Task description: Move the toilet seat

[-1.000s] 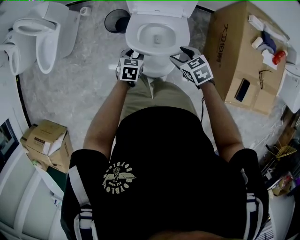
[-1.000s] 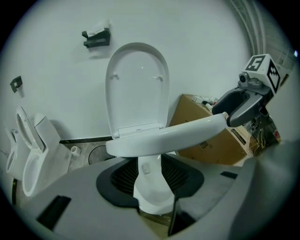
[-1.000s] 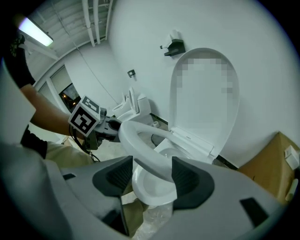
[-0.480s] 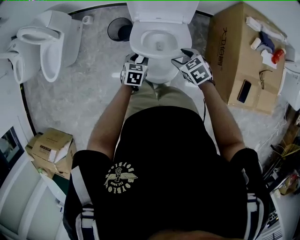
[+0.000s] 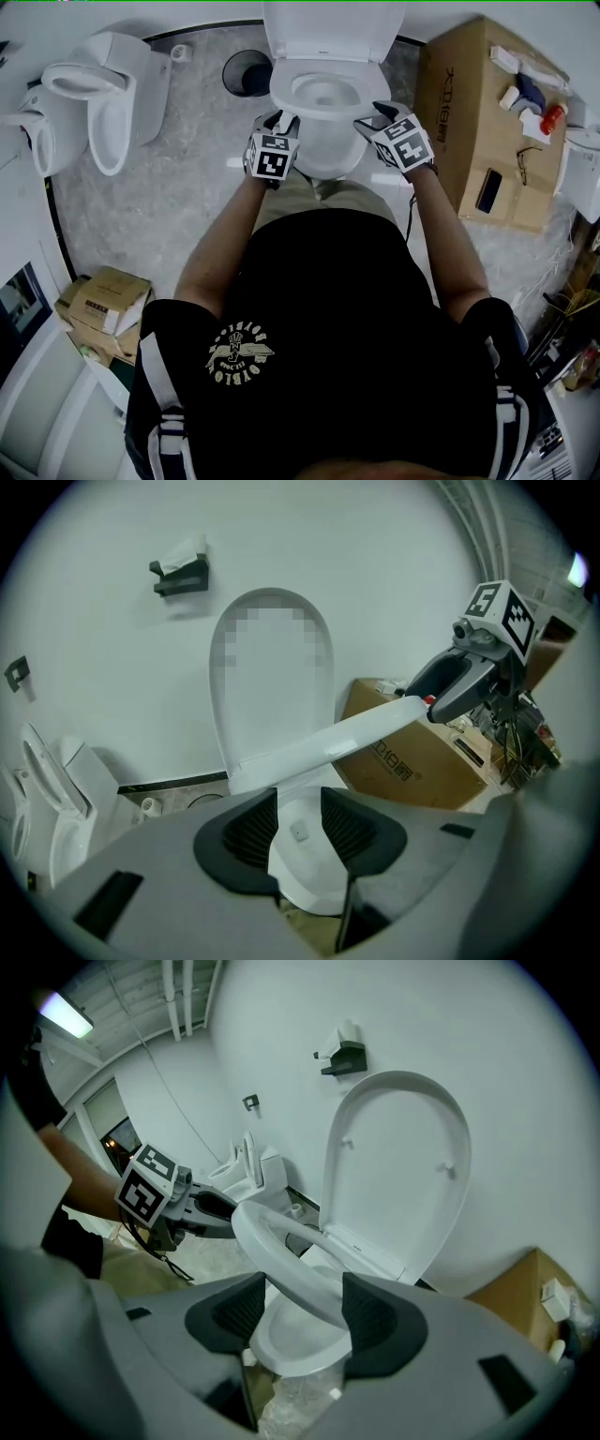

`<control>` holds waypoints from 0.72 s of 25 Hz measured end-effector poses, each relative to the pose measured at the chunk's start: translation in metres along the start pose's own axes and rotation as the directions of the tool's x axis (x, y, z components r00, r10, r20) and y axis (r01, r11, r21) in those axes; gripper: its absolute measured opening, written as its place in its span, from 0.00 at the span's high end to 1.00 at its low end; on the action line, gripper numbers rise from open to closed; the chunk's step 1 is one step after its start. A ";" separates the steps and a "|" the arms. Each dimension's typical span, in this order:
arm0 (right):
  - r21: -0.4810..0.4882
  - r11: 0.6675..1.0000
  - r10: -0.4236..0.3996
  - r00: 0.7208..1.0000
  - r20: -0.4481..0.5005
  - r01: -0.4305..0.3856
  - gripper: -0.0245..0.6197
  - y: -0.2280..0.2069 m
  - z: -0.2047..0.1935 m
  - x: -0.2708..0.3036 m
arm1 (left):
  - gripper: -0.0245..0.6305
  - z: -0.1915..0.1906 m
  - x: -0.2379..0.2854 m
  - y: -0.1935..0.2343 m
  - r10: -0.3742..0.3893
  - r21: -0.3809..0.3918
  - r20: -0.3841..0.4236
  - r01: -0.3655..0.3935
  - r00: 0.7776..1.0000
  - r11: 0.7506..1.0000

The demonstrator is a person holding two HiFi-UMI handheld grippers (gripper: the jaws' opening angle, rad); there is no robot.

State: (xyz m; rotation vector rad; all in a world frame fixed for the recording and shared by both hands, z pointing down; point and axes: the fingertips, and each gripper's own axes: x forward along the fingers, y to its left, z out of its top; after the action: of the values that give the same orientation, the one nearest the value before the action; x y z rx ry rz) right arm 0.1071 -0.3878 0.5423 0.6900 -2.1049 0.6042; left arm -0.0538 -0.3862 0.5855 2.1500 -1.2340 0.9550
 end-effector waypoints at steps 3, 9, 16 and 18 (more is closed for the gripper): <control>0.009 1.000 -0.011 1.000 0.009 0.011 0.55 -0.007 0.010 -0.002 | 0.72 0.007 0.000 0.009 0.003 -0.012 -0.001 -0.003 1.000 1.000; 0.031 0.999 -0.036 0.999 0.032 0.035 0.55 -0.022 0.028 -0.007 | 0.73 0.026 -0.002 0.017 -0.002 -0.004 0.008 0.002 1.000 1.000; 0.051 0.998 -0.046 0.997 0.058 0.043 0.55 -0.036 0.045 -0.010 | 0.73 0.035 -0.007 0.026 0.005 0.021 0.005 -0.005 1.000 1.000; 0.062 0.997 -0.046 0.997 0.068 0.042 0.55 -0.042 0.051 -0.010 | 0.74 0.038 -0.006 0.032 0.014 0.028 0.002 -0.014 1.000 1.000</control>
State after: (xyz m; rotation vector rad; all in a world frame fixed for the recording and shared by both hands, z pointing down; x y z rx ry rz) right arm 0.1116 -0.4475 0.5138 0.7997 -2.1364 0.6299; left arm -0.0714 -0.4246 0.5589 2.1668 -1.2454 0.9819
